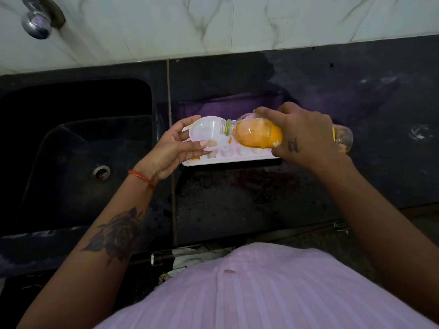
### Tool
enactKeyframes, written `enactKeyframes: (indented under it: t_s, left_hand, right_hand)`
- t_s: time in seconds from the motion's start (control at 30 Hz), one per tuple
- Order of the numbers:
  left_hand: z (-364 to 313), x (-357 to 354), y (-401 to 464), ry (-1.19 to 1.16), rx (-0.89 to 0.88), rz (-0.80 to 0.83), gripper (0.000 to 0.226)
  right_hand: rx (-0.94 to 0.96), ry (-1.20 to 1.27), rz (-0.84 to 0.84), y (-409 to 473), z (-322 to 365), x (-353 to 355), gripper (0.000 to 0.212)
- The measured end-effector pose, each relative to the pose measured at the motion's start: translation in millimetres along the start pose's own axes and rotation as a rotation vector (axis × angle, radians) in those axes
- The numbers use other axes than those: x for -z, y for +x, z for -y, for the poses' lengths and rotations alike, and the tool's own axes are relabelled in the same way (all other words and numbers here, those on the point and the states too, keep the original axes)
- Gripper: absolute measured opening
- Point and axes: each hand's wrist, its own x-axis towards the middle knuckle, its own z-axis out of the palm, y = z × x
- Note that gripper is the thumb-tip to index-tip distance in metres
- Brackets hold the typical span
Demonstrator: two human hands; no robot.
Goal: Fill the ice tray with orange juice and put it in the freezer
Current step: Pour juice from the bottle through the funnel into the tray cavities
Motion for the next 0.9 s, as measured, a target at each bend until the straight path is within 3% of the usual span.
enactKeyframes:
  t_s: [0.47,0.9]
  left_hand:
    - [-3.5,-2.1,0.4,-0.005,0.003,-0.008,0.068]
    - [-9.5,-4.4,4.3,-0.031,-0.036,0.037,0.063]
  right_hand:
    - [0.019,-0.027,-0.015,3.0,0.7,4.1,0.077]
    - [-0.043,0.151,-0.006,-4.9,-4.5,8.8,0.083]
